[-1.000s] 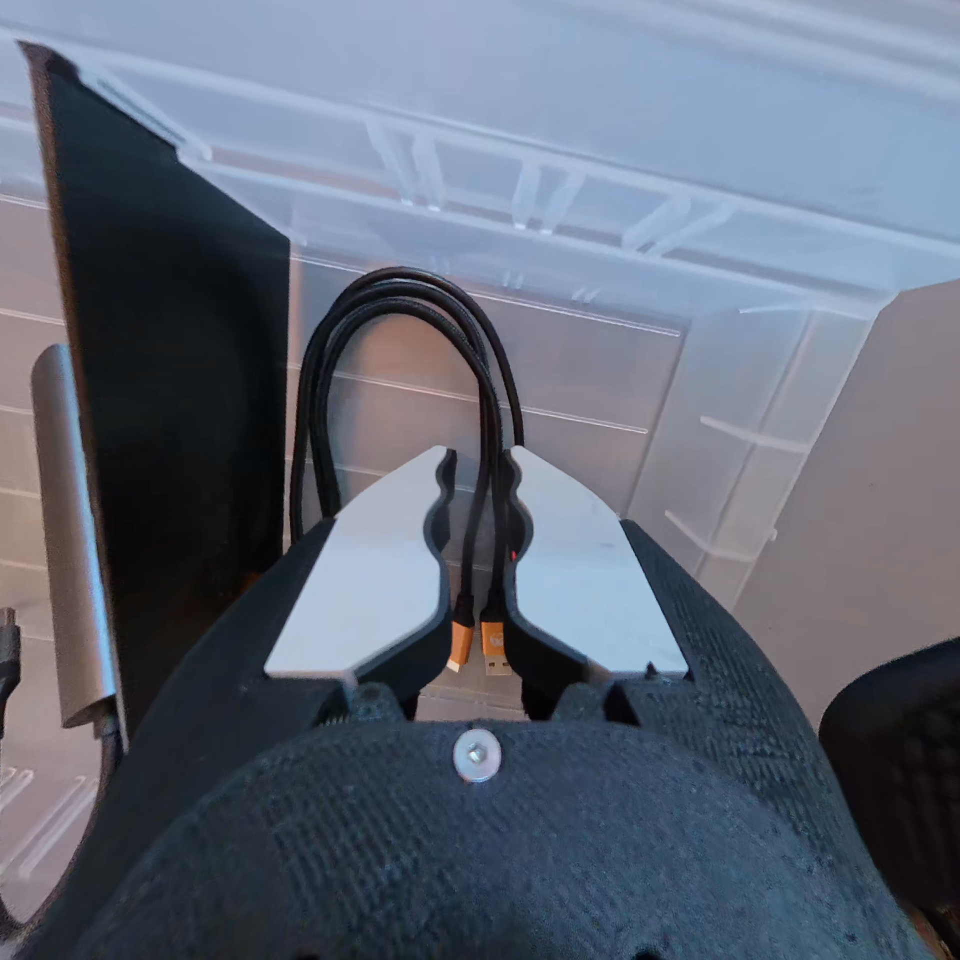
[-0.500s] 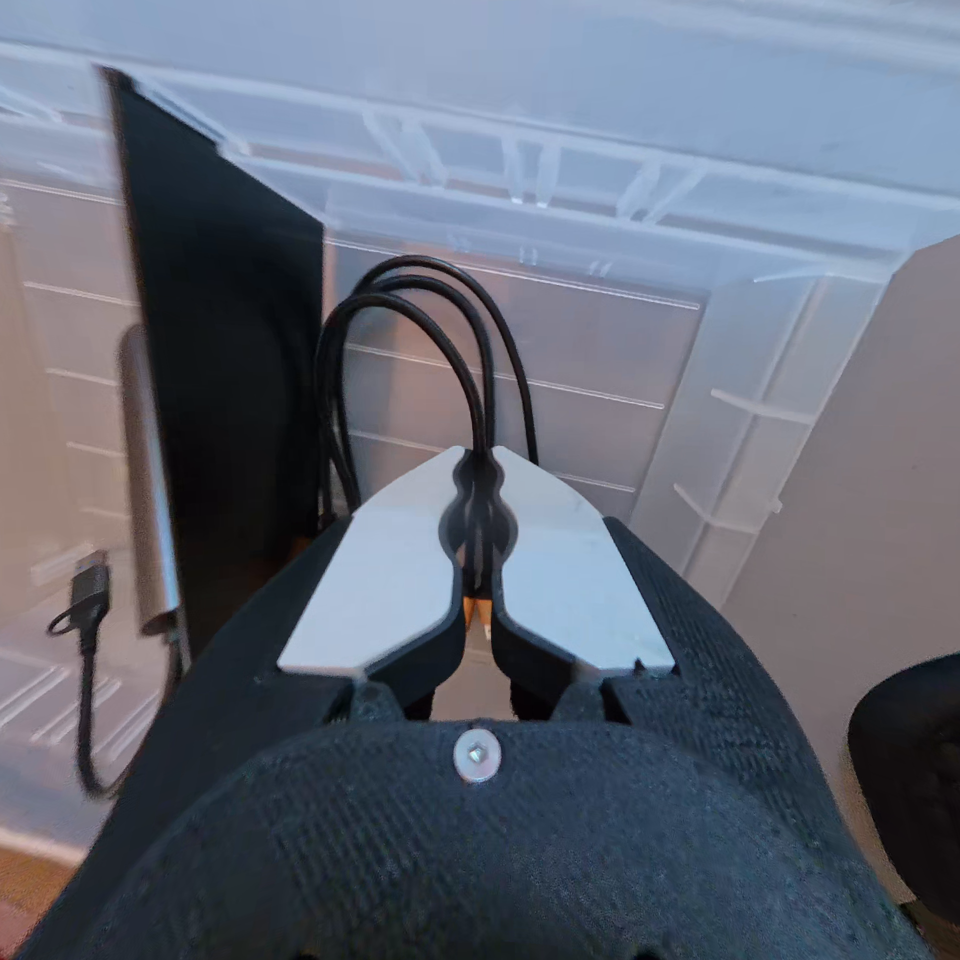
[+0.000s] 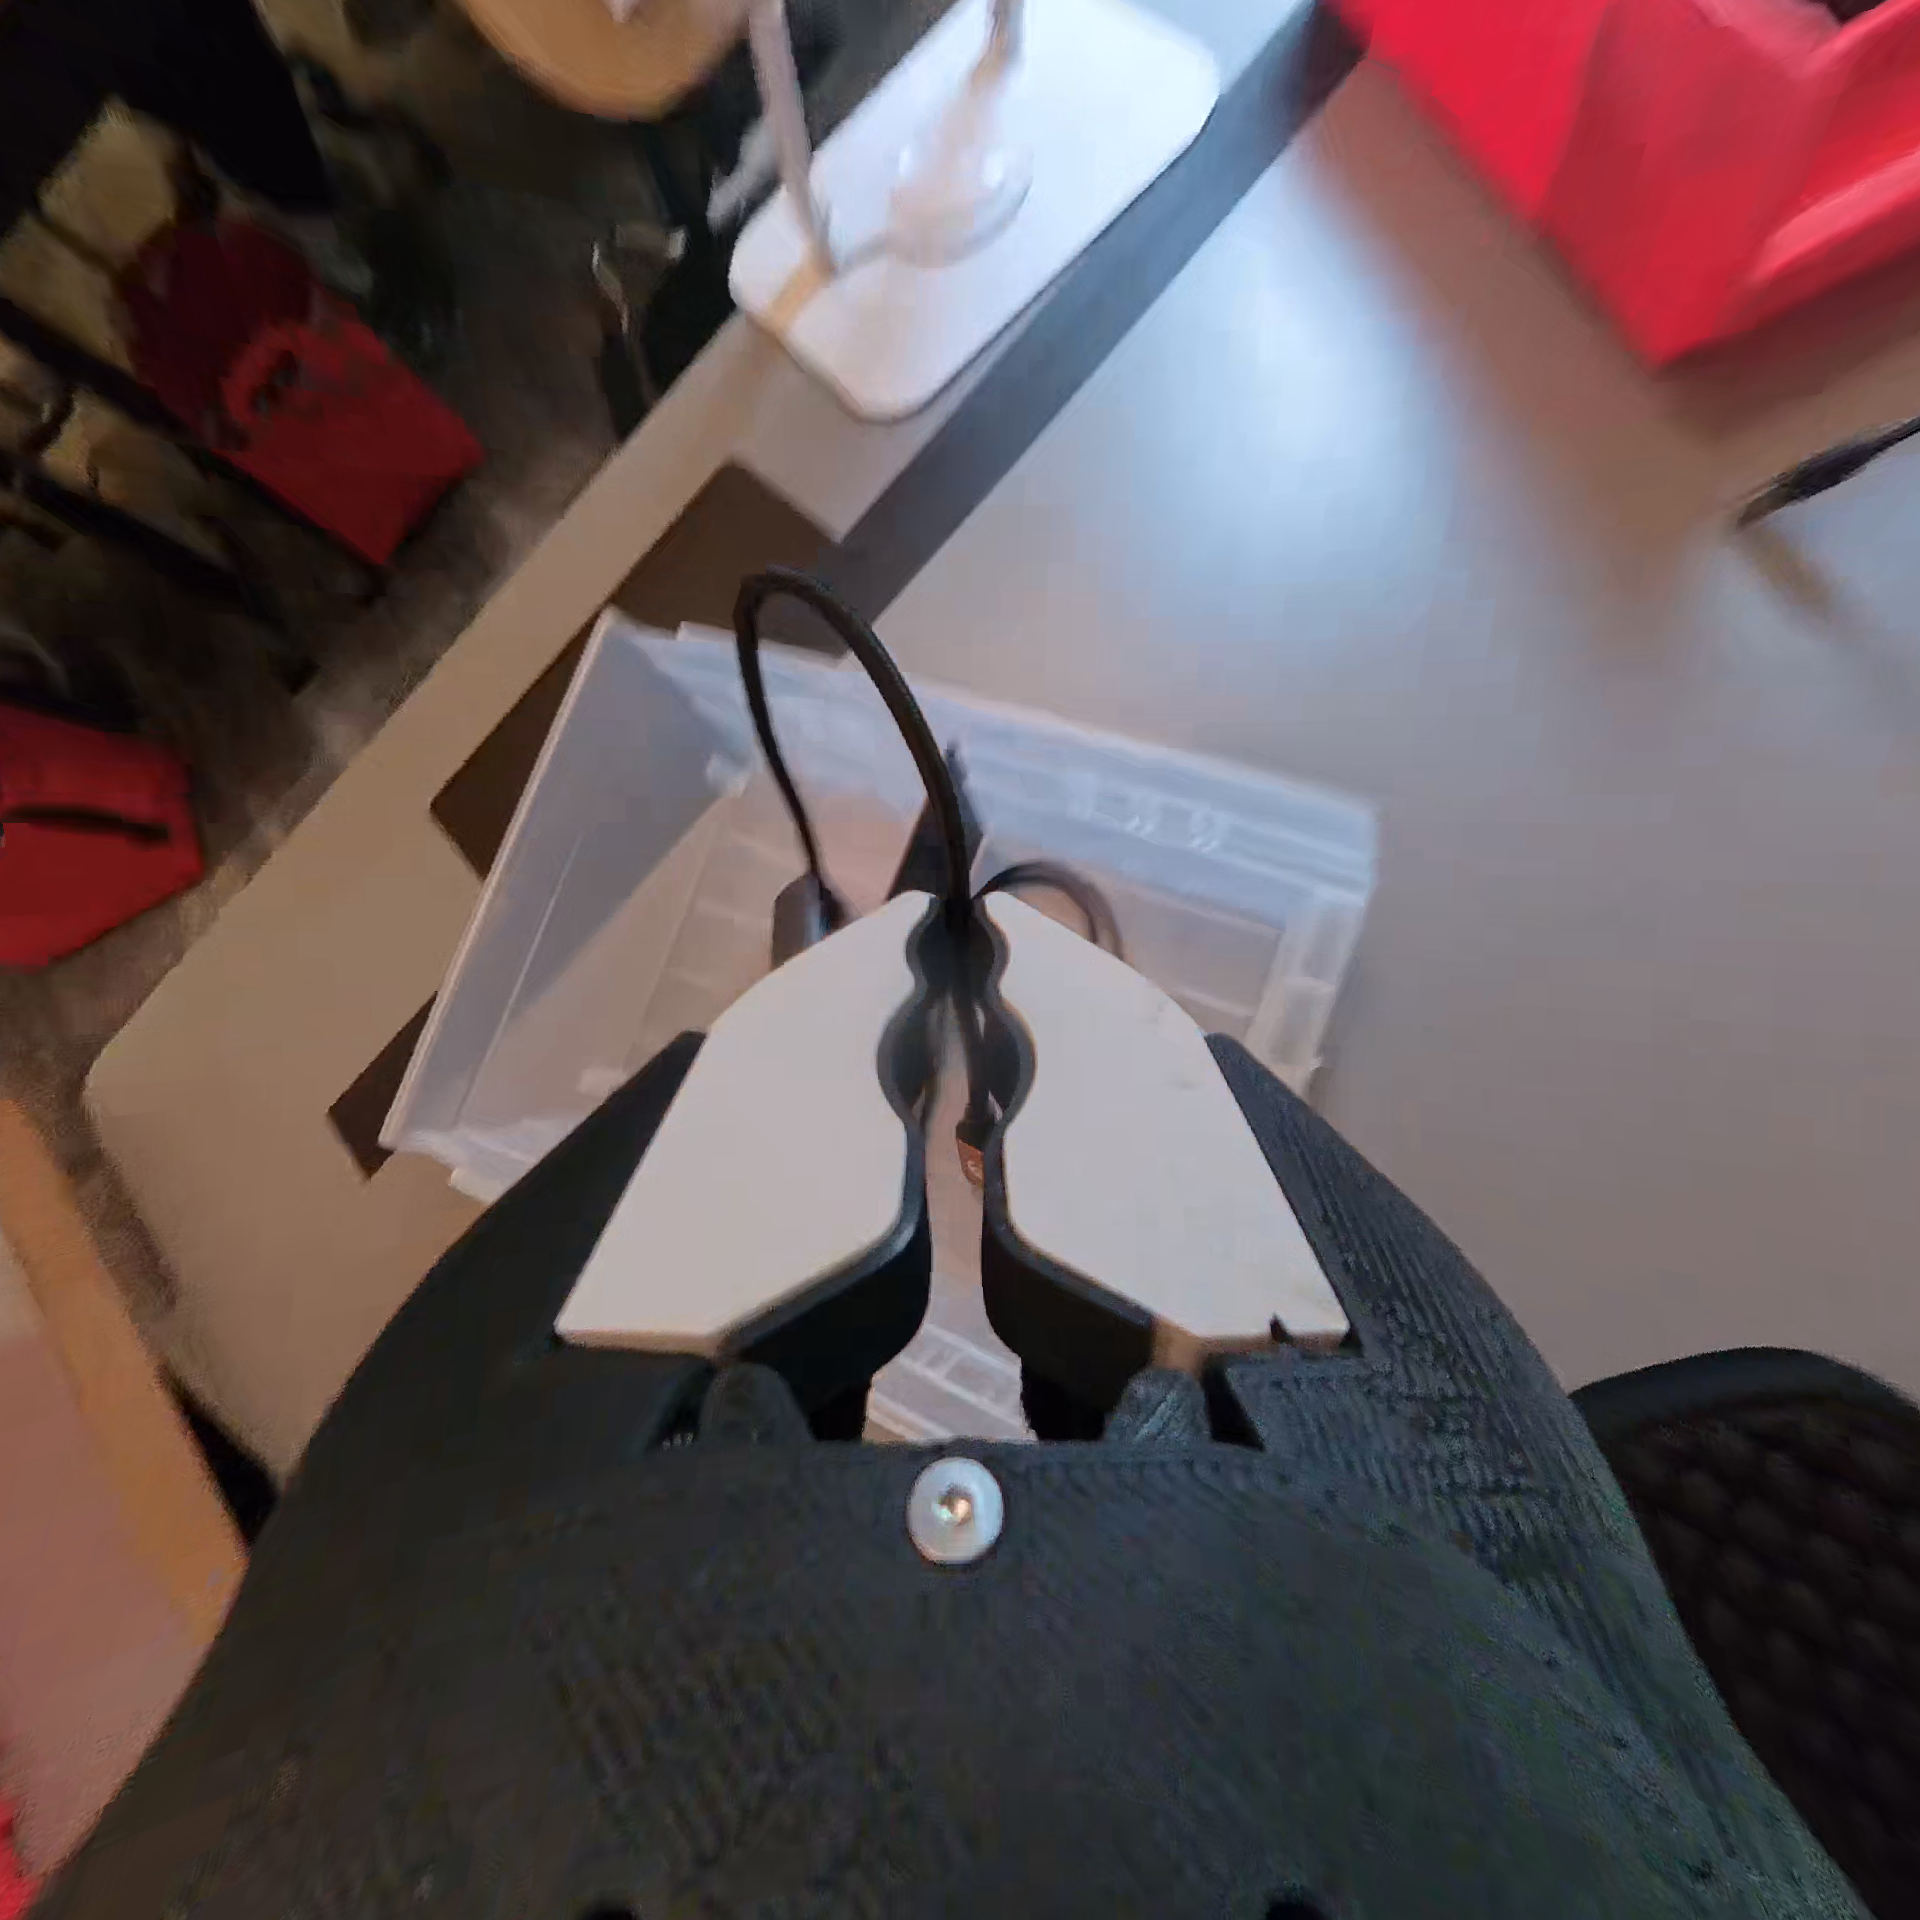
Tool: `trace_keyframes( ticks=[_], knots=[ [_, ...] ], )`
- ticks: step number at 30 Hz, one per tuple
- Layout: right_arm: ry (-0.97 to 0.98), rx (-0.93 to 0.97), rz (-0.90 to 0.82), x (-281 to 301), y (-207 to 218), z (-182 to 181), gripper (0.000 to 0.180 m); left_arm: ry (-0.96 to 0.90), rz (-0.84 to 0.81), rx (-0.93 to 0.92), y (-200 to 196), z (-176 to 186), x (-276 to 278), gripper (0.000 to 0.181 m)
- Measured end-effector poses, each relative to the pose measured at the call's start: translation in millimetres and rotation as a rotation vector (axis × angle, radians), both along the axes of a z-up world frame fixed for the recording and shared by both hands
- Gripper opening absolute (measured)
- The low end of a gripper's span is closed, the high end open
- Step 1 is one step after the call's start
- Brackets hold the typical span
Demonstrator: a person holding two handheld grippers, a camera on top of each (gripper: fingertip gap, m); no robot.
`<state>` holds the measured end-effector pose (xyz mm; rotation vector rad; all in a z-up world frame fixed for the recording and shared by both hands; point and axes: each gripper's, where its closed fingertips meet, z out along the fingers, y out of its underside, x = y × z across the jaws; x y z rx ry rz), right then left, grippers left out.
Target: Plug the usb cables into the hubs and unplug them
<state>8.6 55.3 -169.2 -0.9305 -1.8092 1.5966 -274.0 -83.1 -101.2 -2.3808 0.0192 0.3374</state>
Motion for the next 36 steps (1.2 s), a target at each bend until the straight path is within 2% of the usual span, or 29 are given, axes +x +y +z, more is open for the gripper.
trace_keyframes(
  ticks=[4,9,13,17,19,22,24,28,31,36],
  knots=[
    [-0.006,-0.008,-0.006,-2,3,-2,0.064,-0.122,-0.165,0.217,11,30,66,0.004],
    [-0.007,-0.01,-0.016,-1,6,-2,0.064,-0.389,-0.349,0.387,25,19,152,0.004],
    [-0.002,-0.008,-0.026,0,9,-1,0.064,-0.645,-0.402,0.458,32,-22,198,0.004],
    [0.005,-0.014,-0.035,1,12,2,0.064,-0.73,-0.272,0.339,30,-106,201,0.004],
    [0.007,-0.019,-0.037,1,14,3,0.063,-0.725,-0.196,0.29,21,-134,192,0.006],
    [0.003,-0.021,-0.036,1,14,2,0.064,-0.693,-0.133,0.232,5,-154,180,0.008],
    [-0.001,-0.016,-0.037,0,14,0,0.063,-0.608,-0.117,0.14,-8,-166,174,0.012],
    [-0.003,-0.015,-0.038,0,14,0,0.064,-0.326,-0.197,-0.027,-30,-174,168,0.017],
    [-0.005,-0.021,-0.036,0,14,0,0.063,-0.137,-0.319,-0.129,-39,-172,172,0.02],
    [-0.004,-0.007,-0.037,1,13,0,0.063,-0.094,-0.406,-0.24,-45,-167,176,0.025]
  ],
)
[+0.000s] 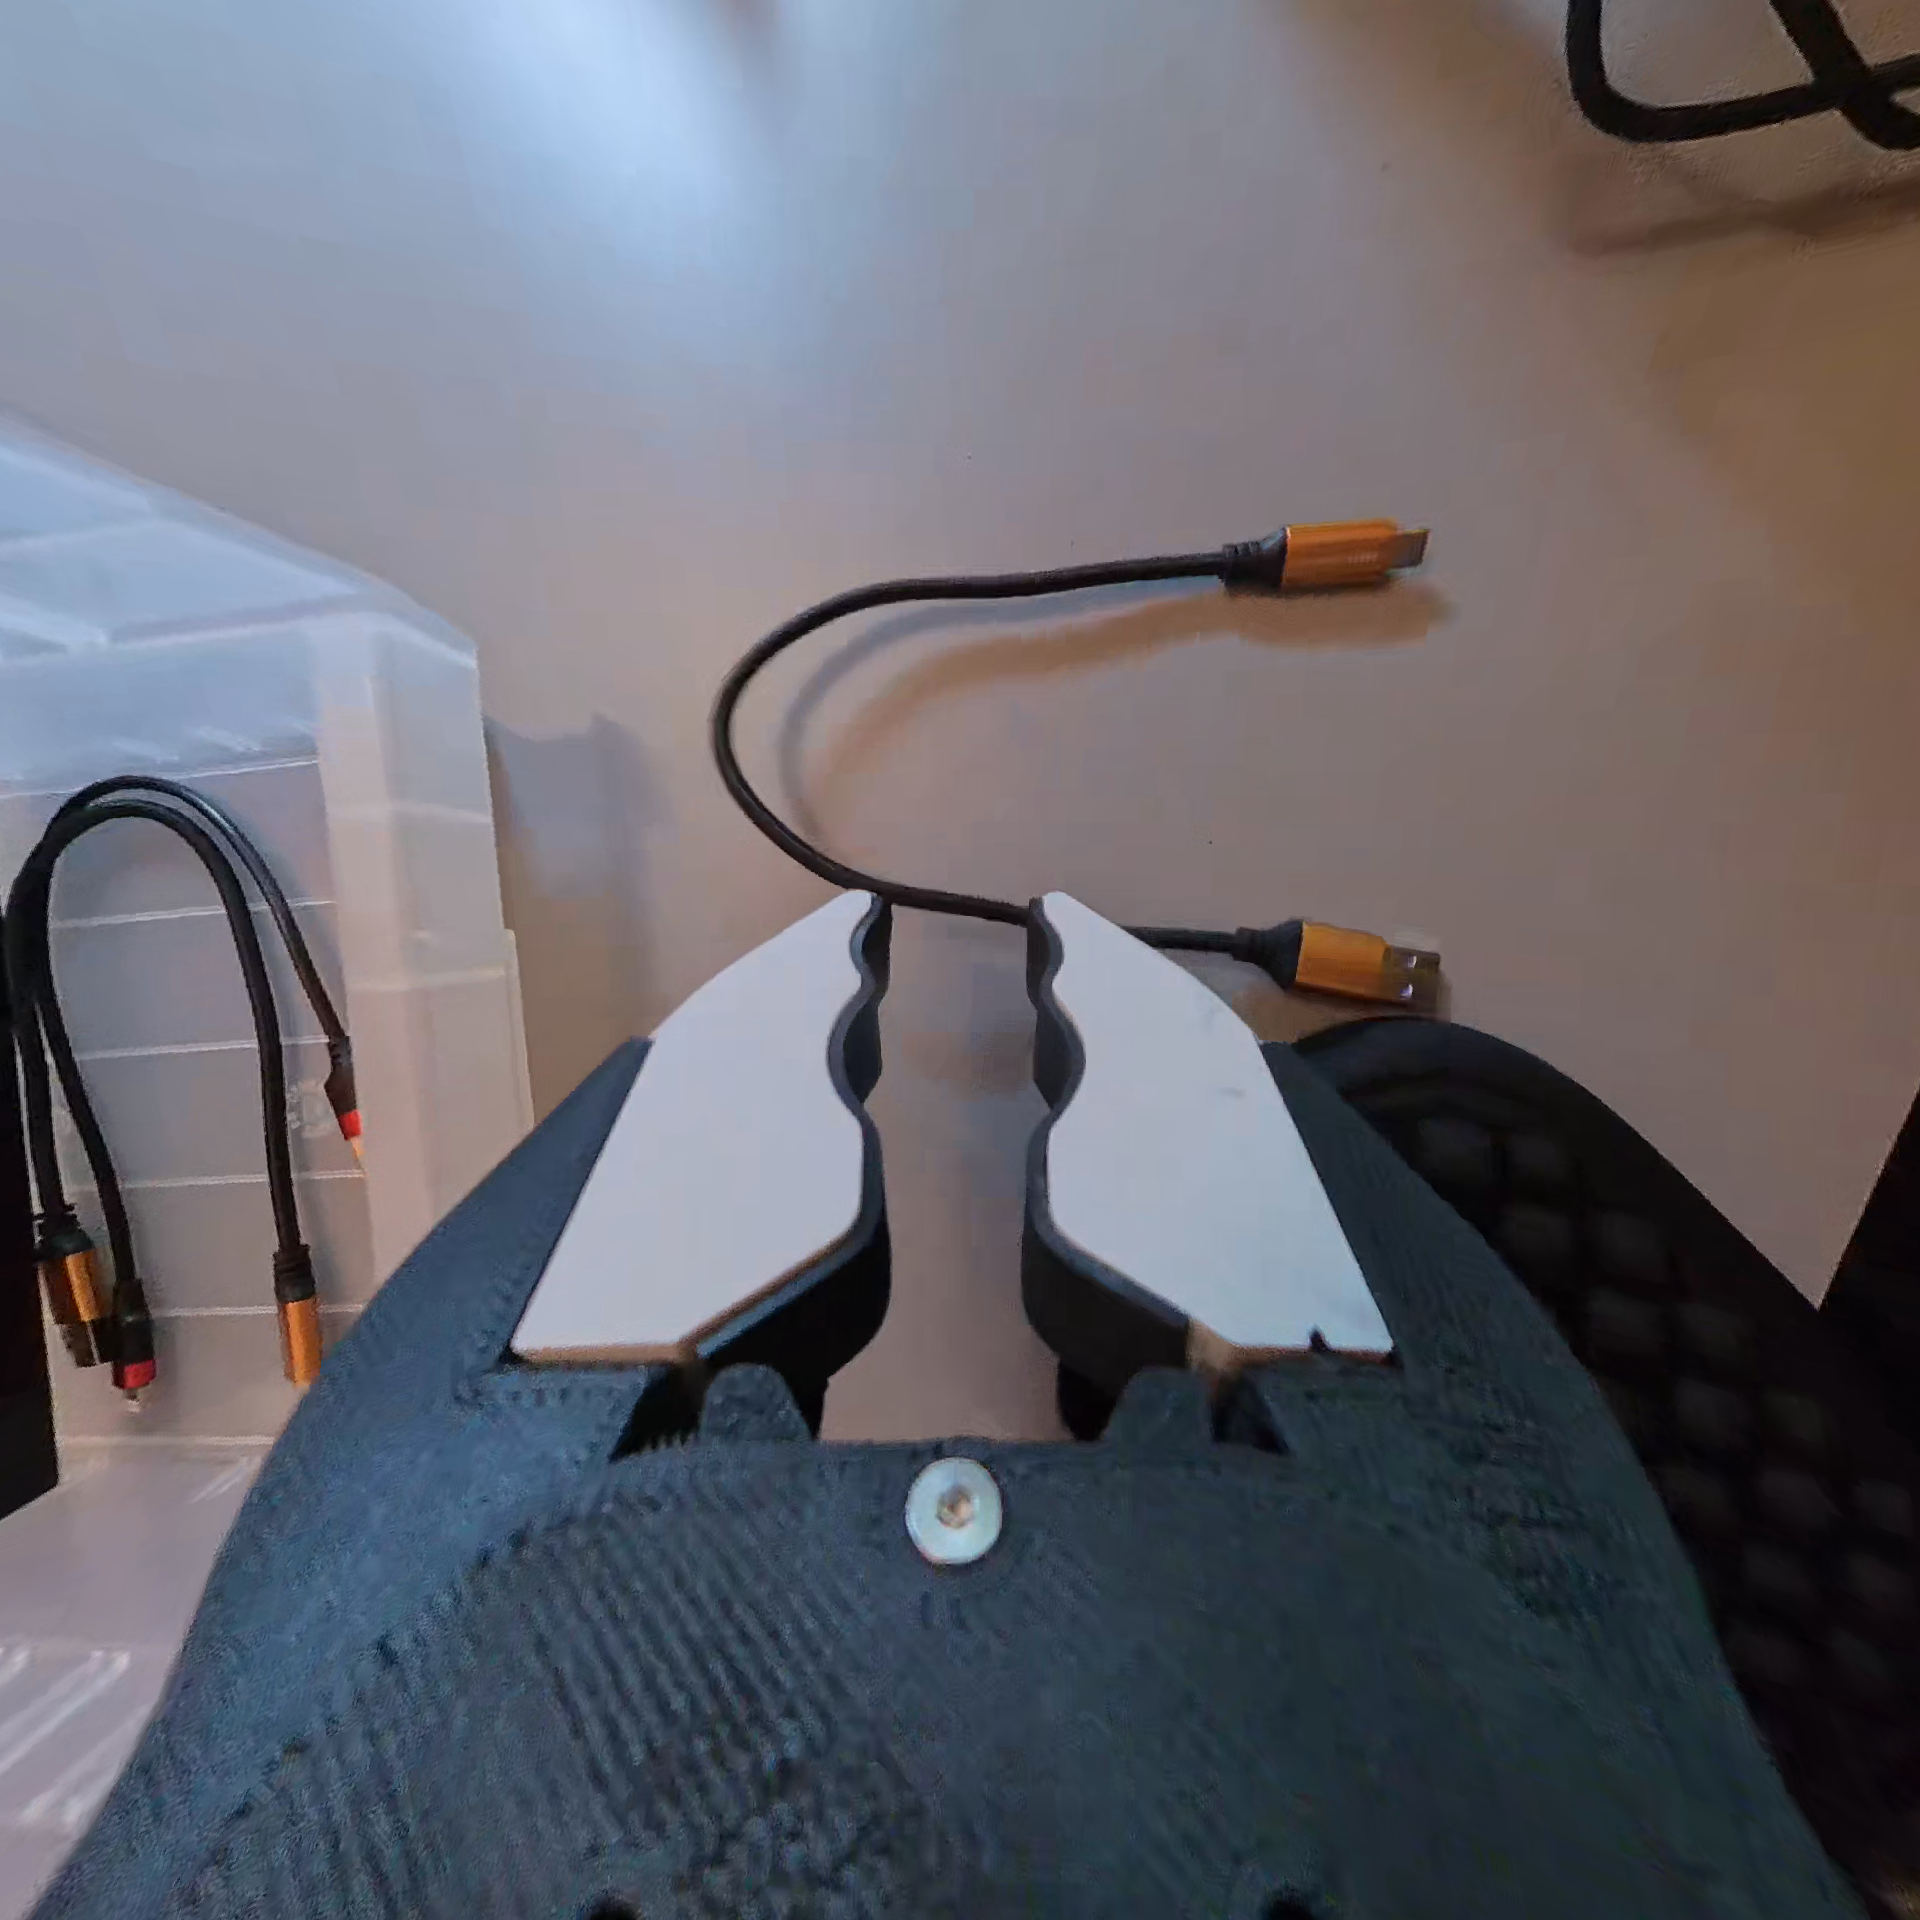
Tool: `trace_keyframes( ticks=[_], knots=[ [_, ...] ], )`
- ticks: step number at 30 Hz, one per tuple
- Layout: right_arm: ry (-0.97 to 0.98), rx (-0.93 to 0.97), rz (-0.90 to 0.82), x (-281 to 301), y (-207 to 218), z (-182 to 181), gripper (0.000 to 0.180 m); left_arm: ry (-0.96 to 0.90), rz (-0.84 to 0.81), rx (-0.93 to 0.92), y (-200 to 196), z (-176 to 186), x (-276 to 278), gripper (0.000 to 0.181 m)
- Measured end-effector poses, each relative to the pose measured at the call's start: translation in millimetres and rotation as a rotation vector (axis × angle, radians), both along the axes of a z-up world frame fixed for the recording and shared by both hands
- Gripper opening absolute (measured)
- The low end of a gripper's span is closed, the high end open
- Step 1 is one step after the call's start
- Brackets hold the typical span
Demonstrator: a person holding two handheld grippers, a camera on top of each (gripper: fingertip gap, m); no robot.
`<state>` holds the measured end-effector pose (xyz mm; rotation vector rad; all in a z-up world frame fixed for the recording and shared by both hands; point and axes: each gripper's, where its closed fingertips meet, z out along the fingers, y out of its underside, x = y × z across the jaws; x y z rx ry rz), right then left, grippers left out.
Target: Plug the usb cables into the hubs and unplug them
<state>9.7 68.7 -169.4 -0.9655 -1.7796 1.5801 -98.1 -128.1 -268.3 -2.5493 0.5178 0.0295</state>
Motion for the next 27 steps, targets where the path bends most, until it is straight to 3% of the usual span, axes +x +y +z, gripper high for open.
trace_keyframes(
  ticks=[7,14,19,23,27],
  knots=[
    [0.0,0.002,0.005,1,0,1,0.063,0.065,-0.293,-0.12,-19,3,22,0.032],
    [-0.011,0.008,0.01,-1,-1,-3,0.064,0.34,-0.609,-0.289,-19,-25,17,0.032],
    [-0.006,0.004,0.017,1,0,-3,0.063,0.298,-0.789,-0.371,-14,-36,39,0.029],
    [0.035,-0.023,0.086,10,-2,4,0.064,0.117,-0.755,-0.314,4,-37,70,0.006],
    [0.068,-0.07,0.179,21,-8,10,0.063,0.027,-0.497,-0.173,53,-36,80,0.004]
  ],
)
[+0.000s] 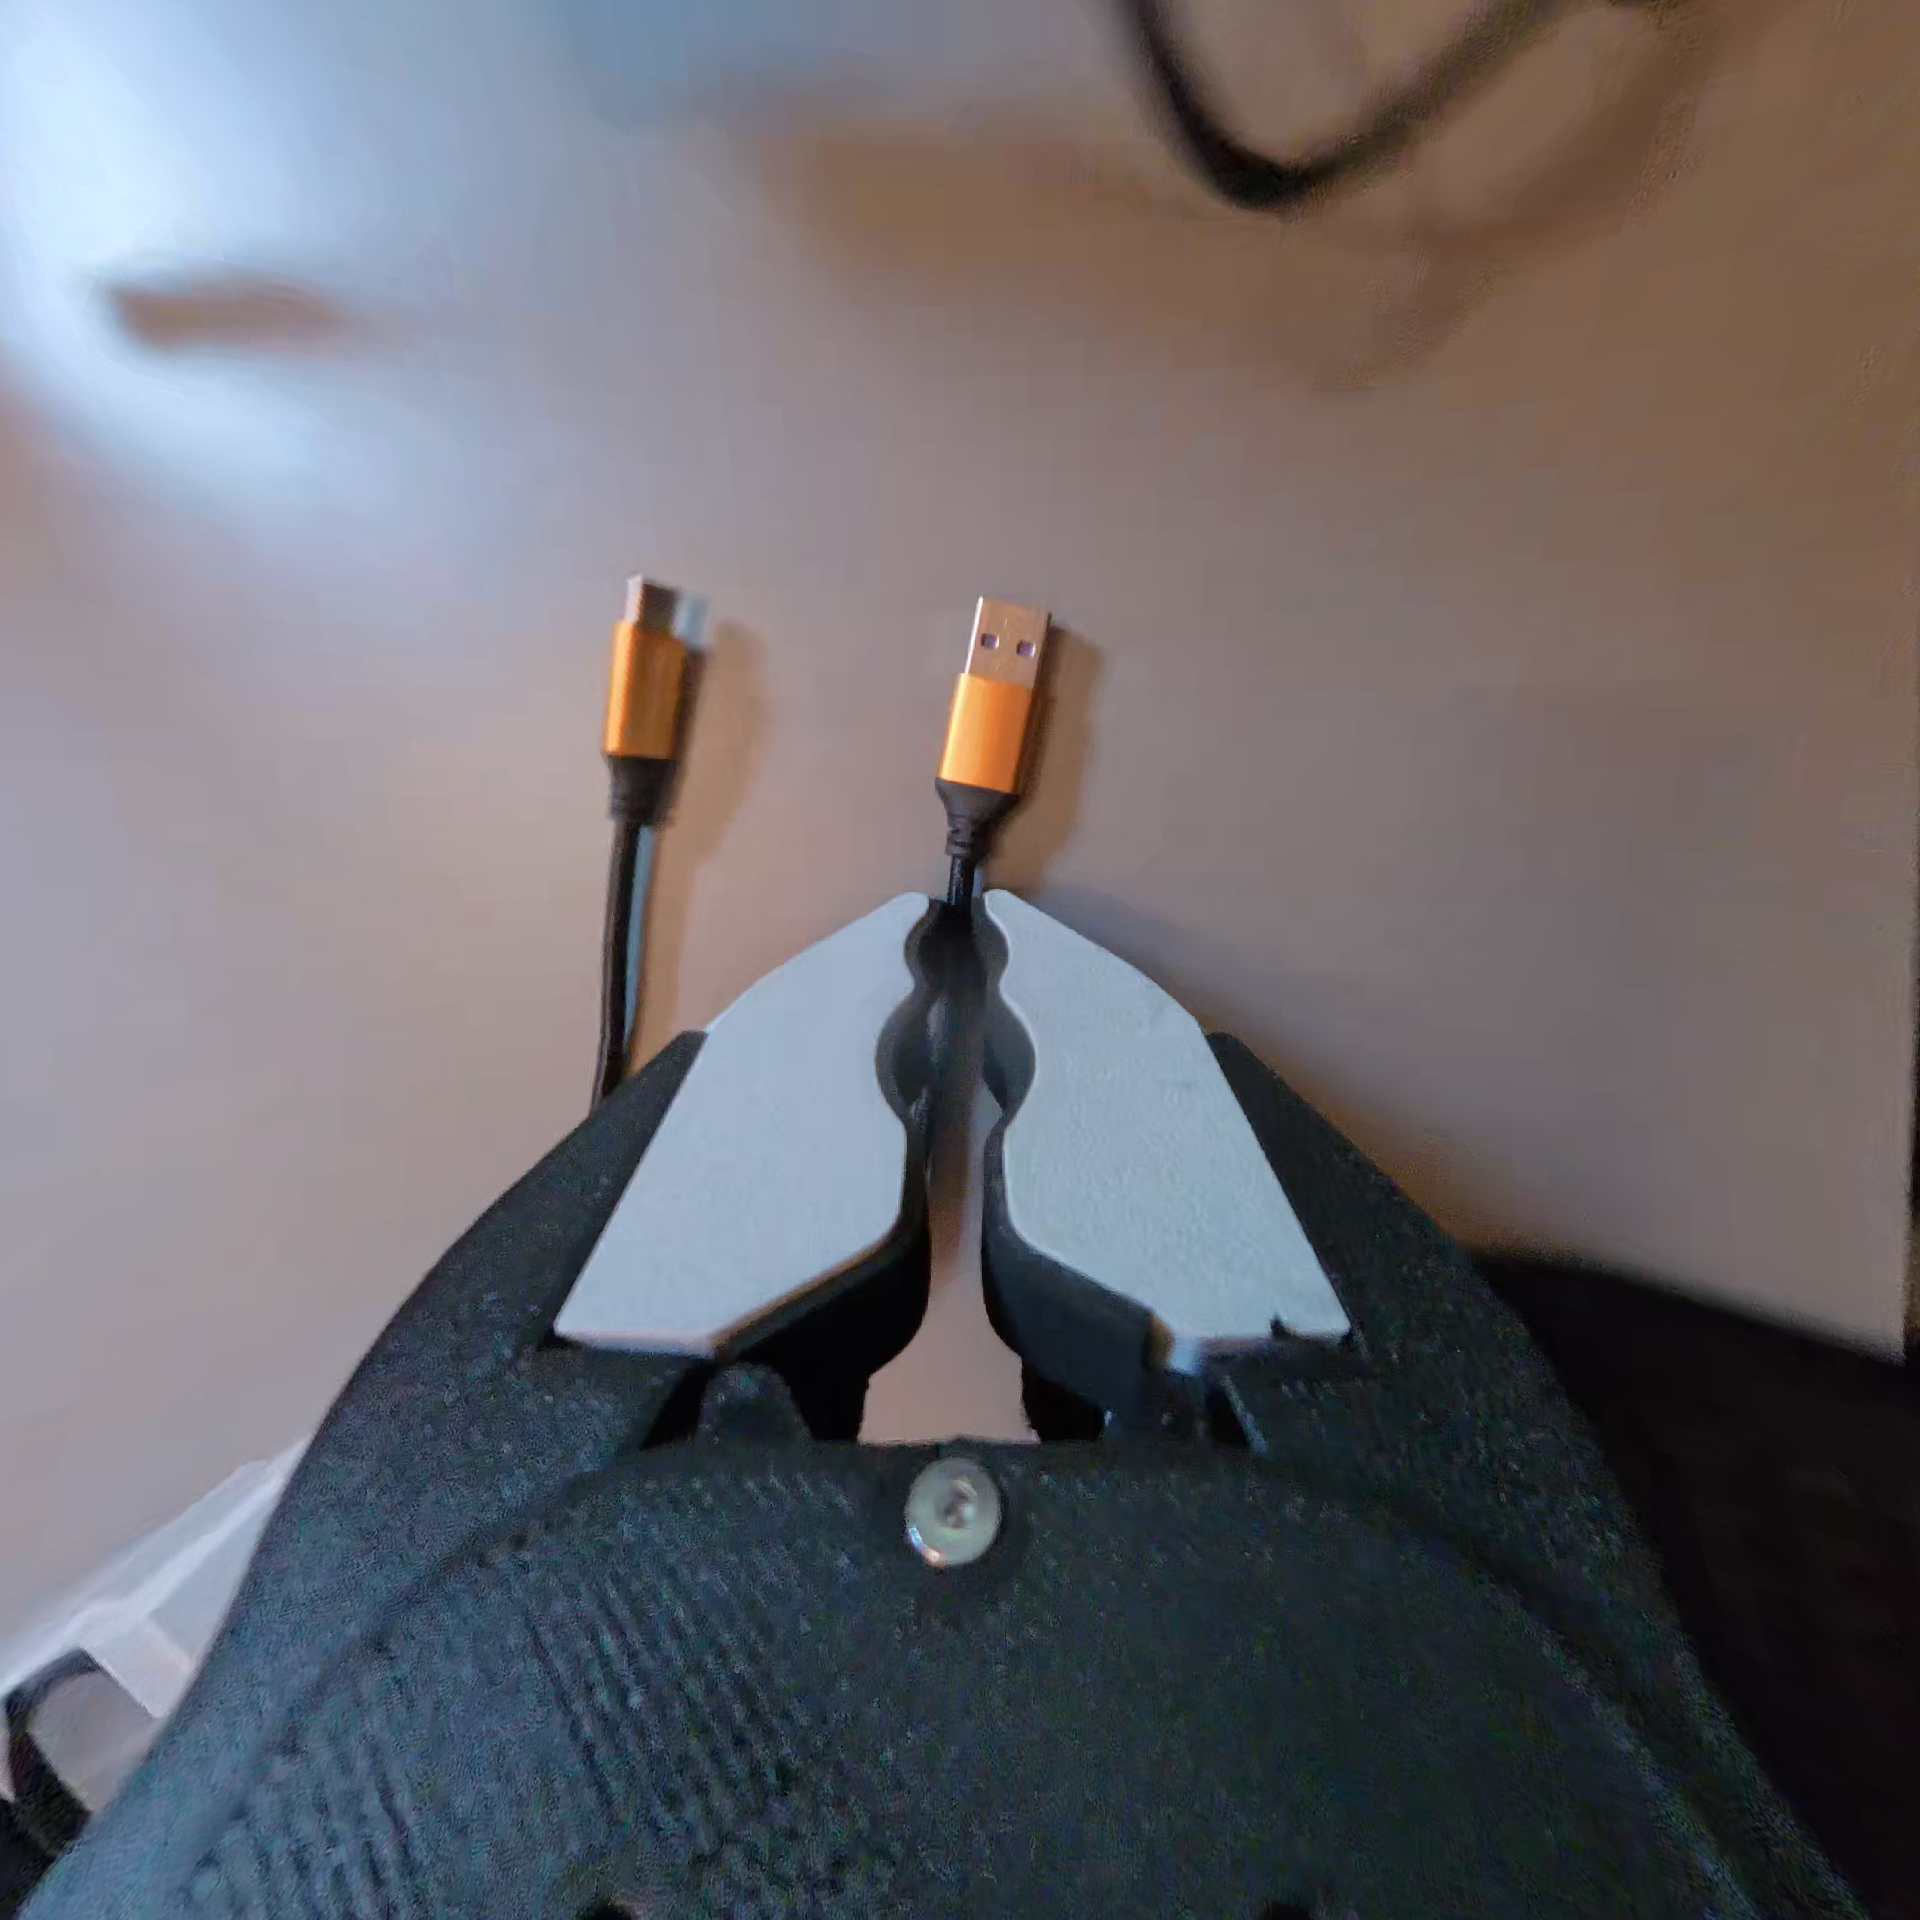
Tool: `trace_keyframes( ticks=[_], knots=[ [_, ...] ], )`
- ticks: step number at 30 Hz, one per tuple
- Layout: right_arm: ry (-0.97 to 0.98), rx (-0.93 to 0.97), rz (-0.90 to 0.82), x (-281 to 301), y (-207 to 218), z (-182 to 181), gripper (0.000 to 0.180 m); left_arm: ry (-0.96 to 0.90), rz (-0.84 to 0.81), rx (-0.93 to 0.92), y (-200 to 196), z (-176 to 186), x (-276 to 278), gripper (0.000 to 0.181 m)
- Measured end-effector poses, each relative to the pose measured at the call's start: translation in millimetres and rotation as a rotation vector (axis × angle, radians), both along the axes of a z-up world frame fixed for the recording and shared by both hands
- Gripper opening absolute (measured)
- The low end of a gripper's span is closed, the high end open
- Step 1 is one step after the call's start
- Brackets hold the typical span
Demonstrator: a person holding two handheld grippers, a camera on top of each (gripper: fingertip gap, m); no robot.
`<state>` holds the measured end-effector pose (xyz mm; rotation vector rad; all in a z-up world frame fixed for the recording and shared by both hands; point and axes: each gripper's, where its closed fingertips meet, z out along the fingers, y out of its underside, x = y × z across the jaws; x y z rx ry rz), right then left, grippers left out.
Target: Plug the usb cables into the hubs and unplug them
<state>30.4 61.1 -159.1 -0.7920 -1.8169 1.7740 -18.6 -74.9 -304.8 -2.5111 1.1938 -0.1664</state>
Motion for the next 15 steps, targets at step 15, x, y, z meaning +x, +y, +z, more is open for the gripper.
trace_keyframes(
  ticks=[15],
  knots=[
    [-0.06,-0.061,0.088,2,-5,-13,0.063,-0.111,0.149,0.156,57,2,6,0.024]
  ],
)
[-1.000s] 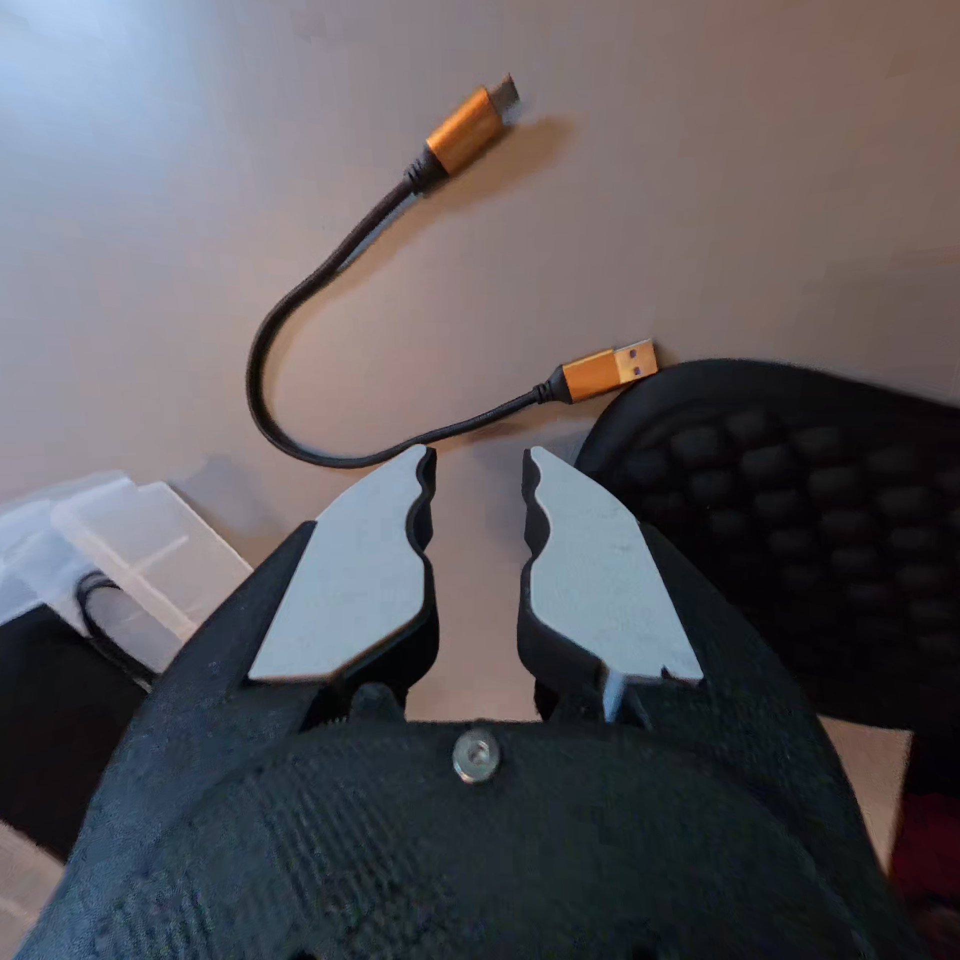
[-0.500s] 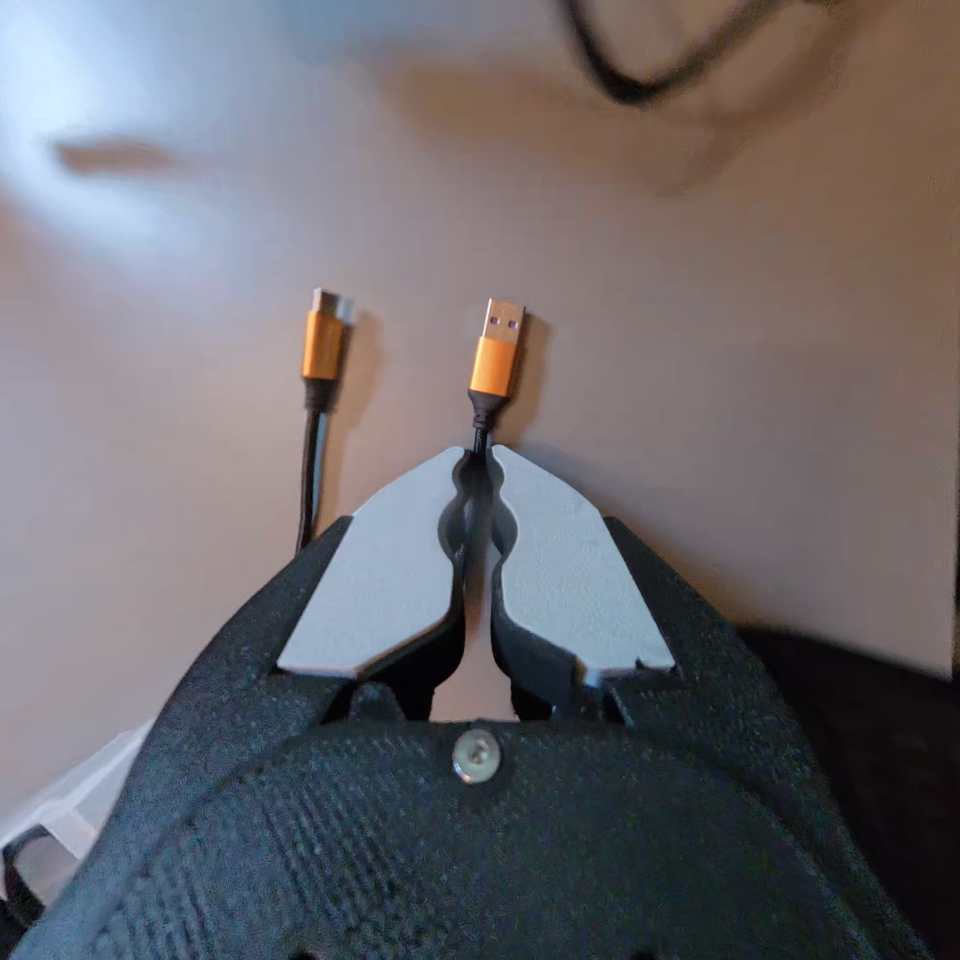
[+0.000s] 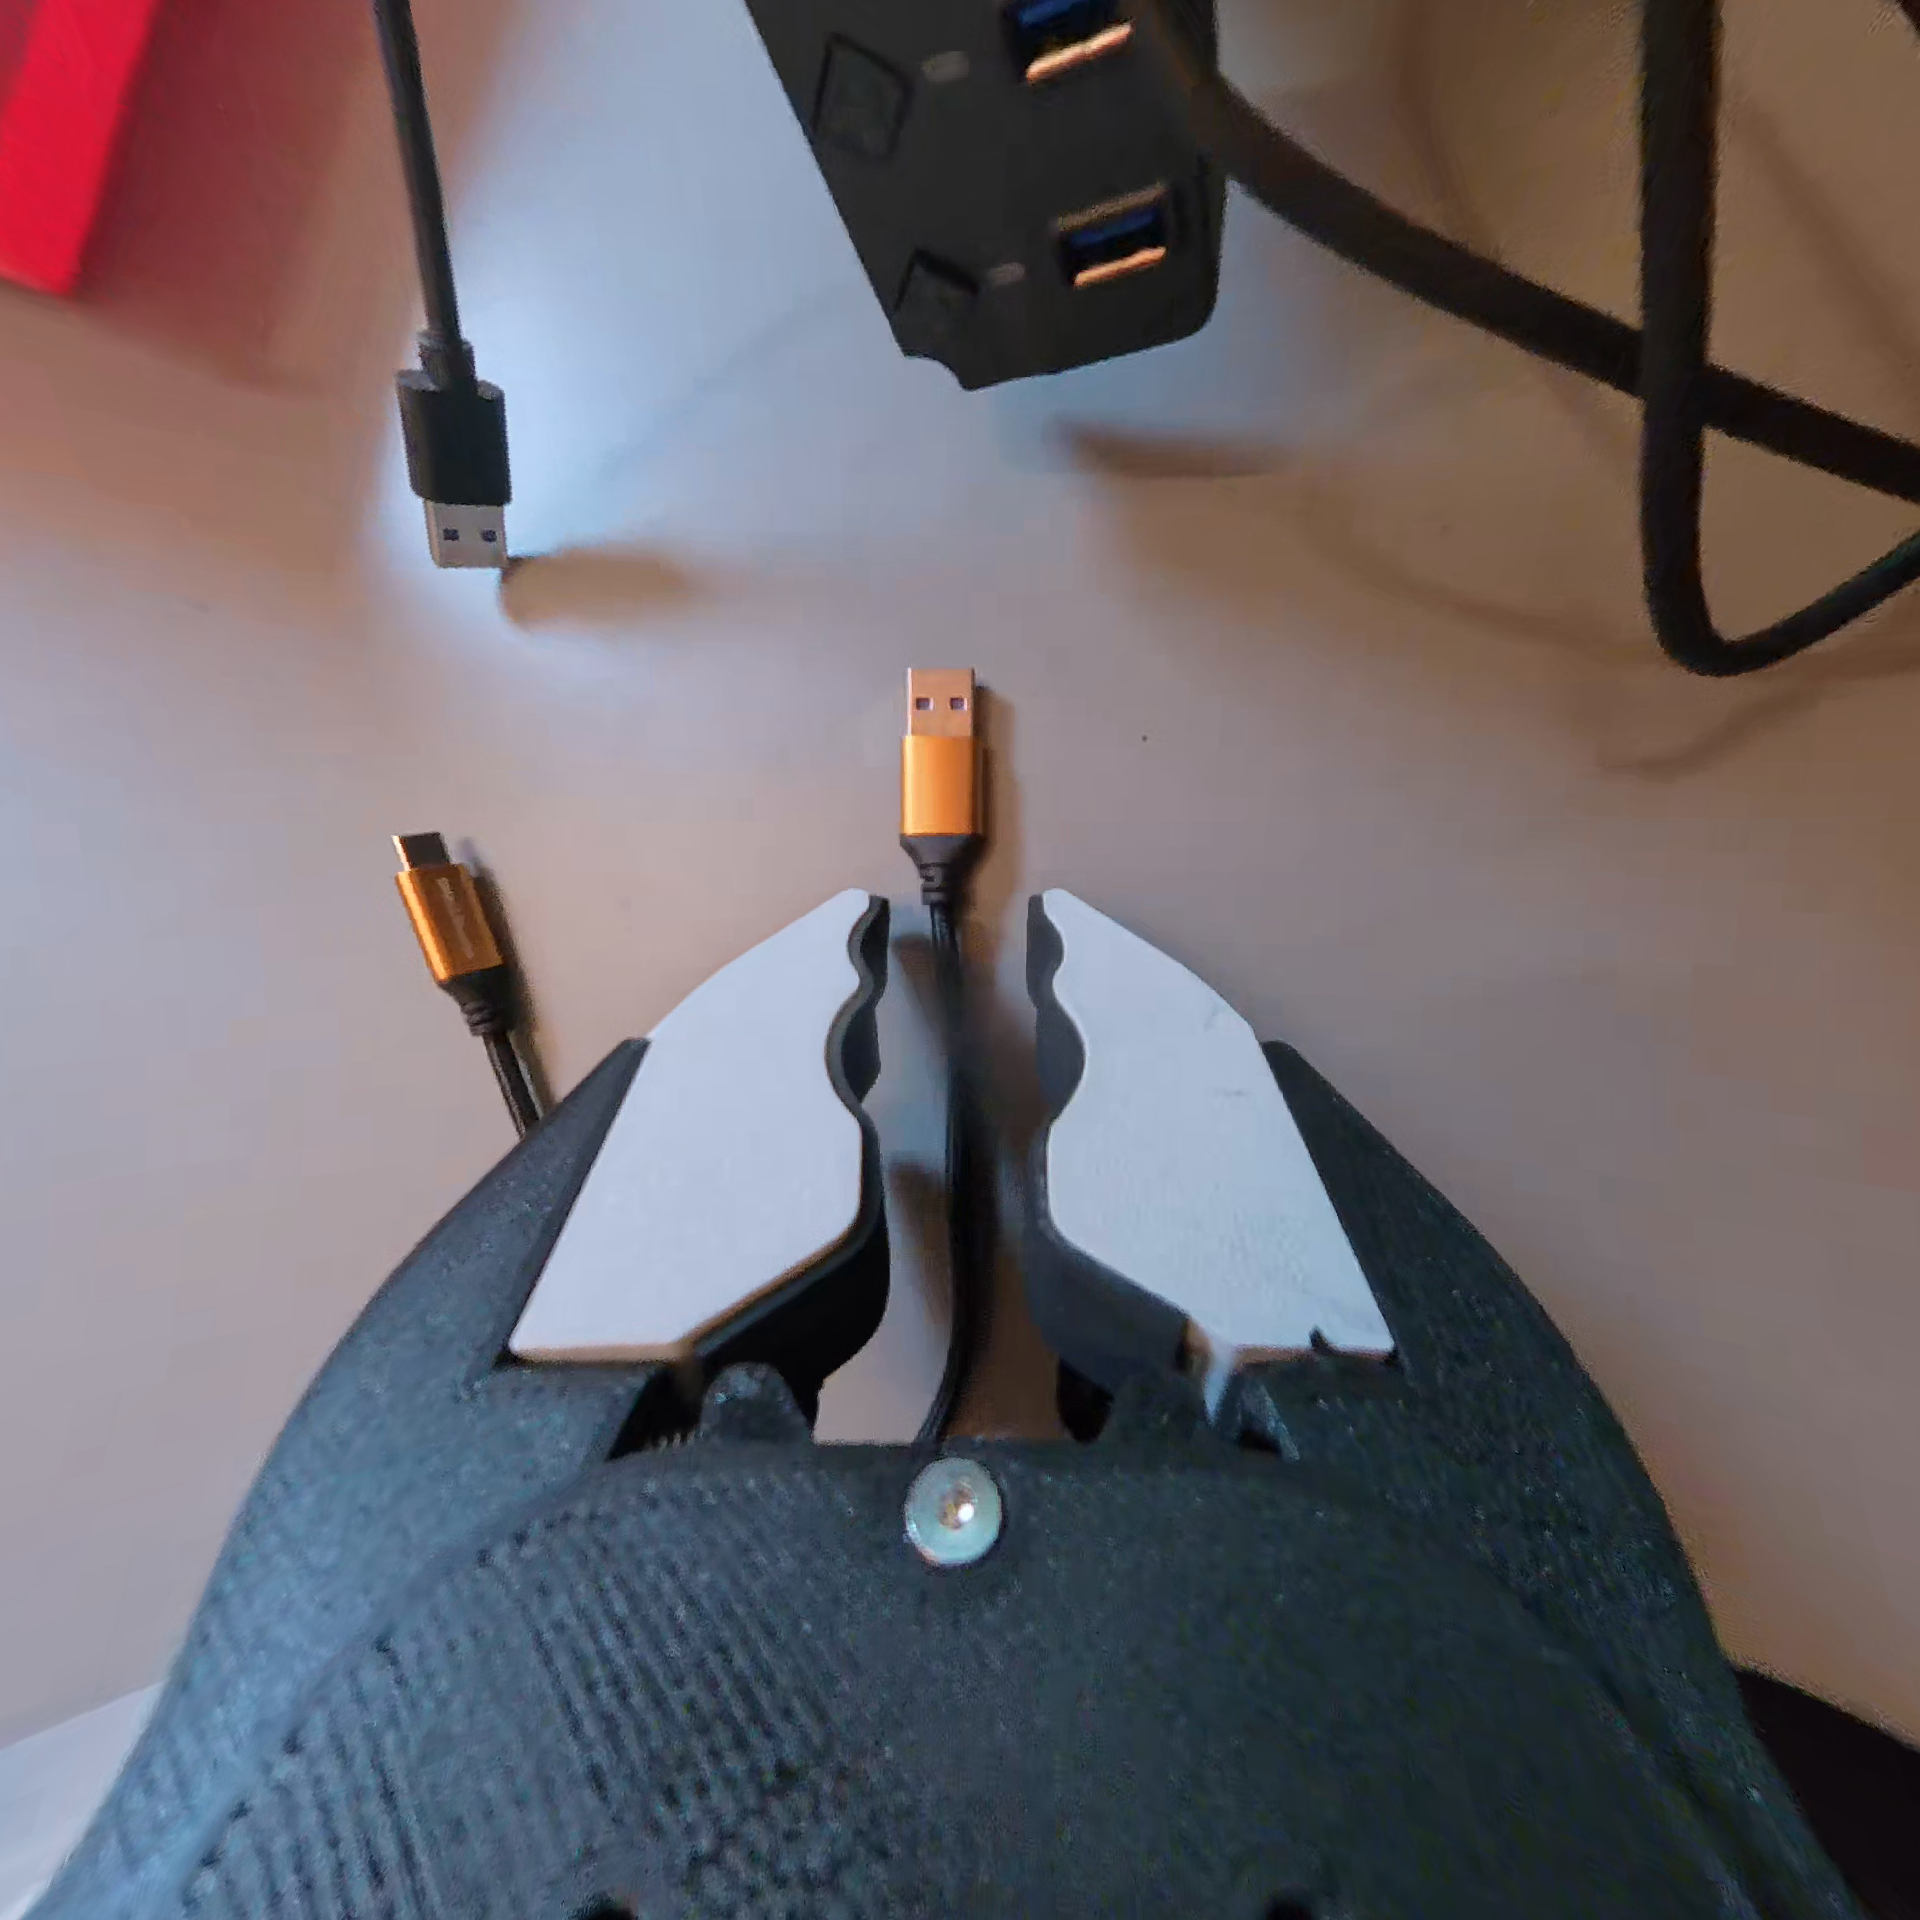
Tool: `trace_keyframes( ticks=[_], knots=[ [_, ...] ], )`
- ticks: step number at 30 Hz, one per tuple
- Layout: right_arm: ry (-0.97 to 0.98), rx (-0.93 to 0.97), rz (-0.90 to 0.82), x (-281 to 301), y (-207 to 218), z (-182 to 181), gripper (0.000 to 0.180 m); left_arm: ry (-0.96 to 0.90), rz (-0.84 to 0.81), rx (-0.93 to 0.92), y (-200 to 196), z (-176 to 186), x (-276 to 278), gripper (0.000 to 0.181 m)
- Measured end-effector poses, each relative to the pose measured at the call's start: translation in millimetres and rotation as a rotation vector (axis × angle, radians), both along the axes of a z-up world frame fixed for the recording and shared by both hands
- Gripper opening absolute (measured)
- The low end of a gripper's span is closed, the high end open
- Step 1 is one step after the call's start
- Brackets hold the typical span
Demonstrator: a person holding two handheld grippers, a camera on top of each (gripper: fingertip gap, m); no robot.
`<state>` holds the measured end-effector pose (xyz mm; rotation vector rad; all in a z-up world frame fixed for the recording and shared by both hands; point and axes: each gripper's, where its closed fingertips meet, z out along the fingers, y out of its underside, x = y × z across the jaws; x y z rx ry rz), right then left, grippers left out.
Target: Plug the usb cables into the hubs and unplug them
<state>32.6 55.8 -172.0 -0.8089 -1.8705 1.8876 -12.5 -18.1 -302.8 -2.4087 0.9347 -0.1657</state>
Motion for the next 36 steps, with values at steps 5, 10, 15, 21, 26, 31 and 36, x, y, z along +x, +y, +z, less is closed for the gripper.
trace_keyframes(
  ticks=[5,10,15,21,26,31,36],
  knots=[
    [-0.007,0.019,-0.005,0,0,-1,0.063,-0.071,0.031,0.021,11,0,5,0.014],
    [0.003,0.064,-0.004,2,-3,-2,0.064,-0.044,0.092,0.028,16,4,-9,0.012],
    [0.049,0.167,-0.026,2,-9,0,0.064,-0.283,0.148,0.077,24,68,2,0.011],
    [0.083,0.264,-0.038,0,-21,-2,0.064,-0.279,0.048,0.069,41,118,38,0.008],
    [0.073,0.342,-0.036,1,-25,-8,0.063,-0.237,-0.039,-0.006,42,113,51,0.007],
    [0.033,0.391,-0.019,-2,-26,-18,0.063,-0.191,-0.06,-0.036,38,101,51,0.006],
    [0.014,0.433,-0.014,-5,-26,-21,0.063,-0.163,-0.086,-0.045,35,98,51,0.0]
  ],
)
